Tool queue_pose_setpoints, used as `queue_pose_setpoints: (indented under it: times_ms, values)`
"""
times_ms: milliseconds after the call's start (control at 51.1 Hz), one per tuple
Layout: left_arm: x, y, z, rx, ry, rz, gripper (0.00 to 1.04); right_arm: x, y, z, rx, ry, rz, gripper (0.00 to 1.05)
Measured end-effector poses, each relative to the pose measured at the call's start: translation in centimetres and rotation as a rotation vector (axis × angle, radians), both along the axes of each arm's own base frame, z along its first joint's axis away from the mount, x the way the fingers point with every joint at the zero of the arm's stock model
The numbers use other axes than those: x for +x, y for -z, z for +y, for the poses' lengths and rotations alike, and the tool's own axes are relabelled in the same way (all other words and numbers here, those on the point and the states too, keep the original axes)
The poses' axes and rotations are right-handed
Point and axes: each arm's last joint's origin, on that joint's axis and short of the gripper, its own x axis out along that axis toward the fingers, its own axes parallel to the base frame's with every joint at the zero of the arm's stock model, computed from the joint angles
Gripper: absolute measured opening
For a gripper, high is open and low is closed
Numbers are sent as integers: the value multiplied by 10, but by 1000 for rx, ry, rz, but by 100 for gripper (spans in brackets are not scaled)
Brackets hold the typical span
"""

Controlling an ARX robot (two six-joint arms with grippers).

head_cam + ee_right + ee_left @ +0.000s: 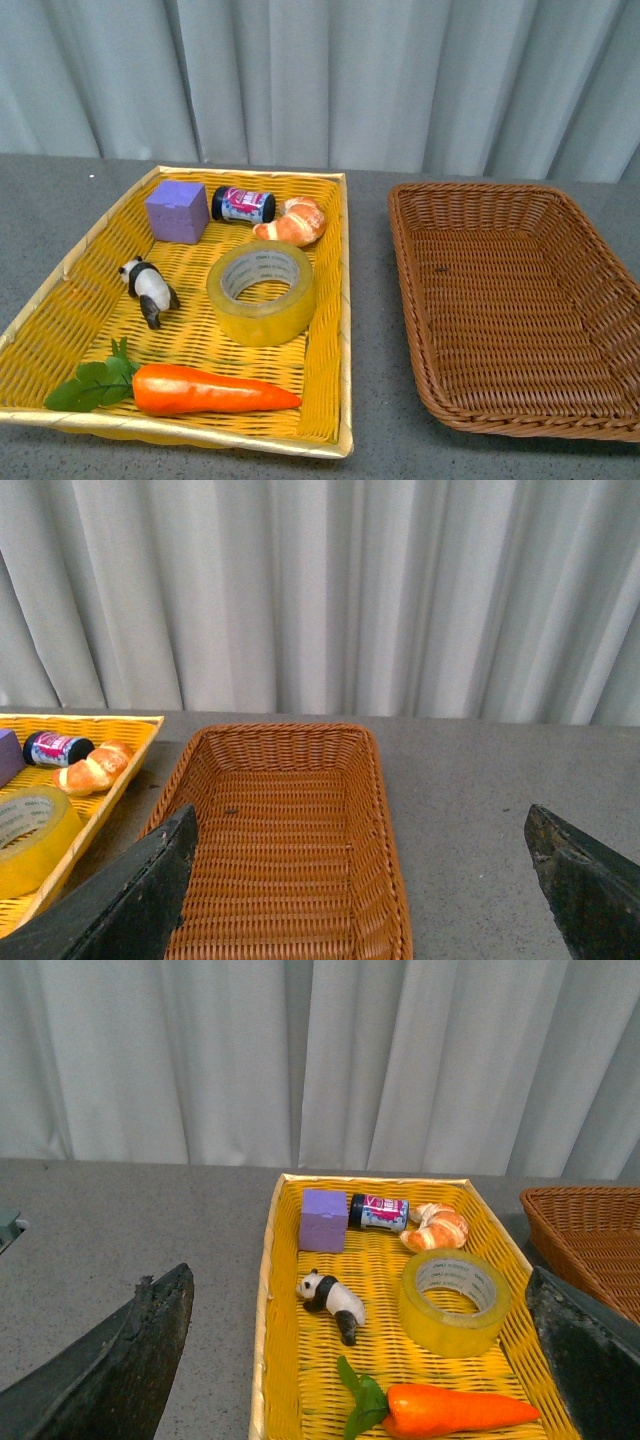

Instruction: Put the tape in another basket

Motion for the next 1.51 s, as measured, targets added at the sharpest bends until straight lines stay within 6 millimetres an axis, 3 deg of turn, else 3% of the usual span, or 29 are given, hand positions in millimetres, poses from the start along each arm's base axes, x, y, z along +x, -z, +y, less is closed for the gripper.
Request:
queue_pose_setpoints:
  times_ms: [1506]
  values:
    - [0,0,0,0,0,0,98,0,0,0,0,0,0,96]
